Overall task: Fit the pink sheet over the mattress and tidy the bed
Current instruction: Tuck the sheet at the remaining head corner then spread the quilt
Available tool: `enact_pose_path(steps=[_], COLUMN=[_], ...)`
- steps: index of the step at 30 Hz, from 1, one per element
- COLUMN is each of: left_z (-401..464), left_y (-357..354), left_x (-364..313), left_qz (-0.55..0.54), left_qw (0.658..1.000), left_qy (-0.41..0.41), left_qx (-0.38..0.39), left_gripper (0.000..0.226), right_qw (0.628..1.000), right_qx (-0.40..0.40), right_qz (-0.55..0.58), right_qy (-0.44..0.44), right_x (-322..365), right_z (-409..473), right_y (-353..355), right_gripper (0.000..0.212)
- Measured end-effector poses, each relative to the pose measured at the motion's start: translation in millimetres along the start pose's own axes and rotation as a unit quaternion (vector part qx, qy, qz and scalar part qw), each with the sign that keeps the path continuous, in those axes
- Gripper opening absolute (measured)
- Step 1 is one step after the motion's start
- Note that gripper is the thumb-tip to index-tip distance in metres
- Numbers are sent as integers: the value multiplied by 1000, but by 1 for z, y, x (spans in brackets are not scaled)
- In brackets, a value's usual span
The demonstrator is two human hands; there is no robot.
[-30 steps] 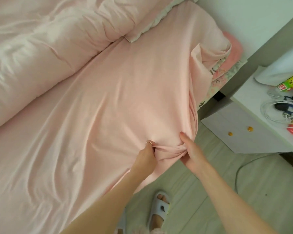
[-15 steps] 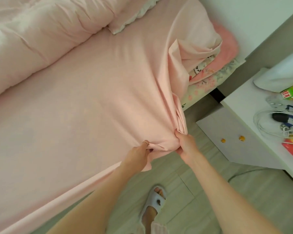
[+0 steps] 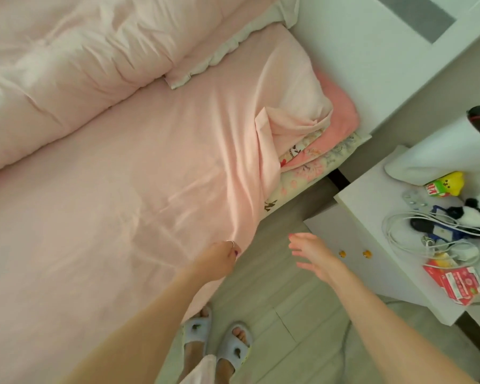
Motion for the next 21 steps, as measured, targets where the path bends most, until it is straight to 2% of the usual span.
enact_pose_path(steps=[6, 9, 13, 15, 18, 19, 21], left_z=[36, 63, 117, 144, 185, 193, 205], left_y=[83, 115, 154, 164, 169, 169, 175], left_x=[-39, -62, -104, -122, -134, -132, -130], left_qz=[-14, 25, 101, 142, 231, 255, 288], left_qw=[988, 972, 941, 938, 941, 940, 933], left_qy=[-26, -44, -88, -89, -64, -40, 2], left_qx=[-149, -231, -312, -304, -240, -224, -213], left_gripper=[34, 38, 44, 52, 63, 60, 41], right_qw=[999, 998, 995, 992, 991, 990, 987], right_qx=[-6, -20, -46, -63, -74, -69, -62], right_qz=[-23, -22, -36, -55, -51, -54, -80], right_qy=[48, 60, 83, 92, 104, 114, 126], right_x=[86, 130, 192, 221, 254, 259, 269], right_z=[5, 17, 48, 70, 103, 108, 120], right_y=[23, 38, 64, 76, 85, 84, 81], right_gripper=[39, 41, 30, 30, 36, 30, 21])
Point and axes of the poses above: each hand's wrist, its own z-axis towards the middle knuckle, its own y-axis out of the back of the hand, x = y × z, the point moved 1 cm from there along z, towards the middle knuckle, and after that the axes turned 9 degrees about z, right-handed, at the moved point
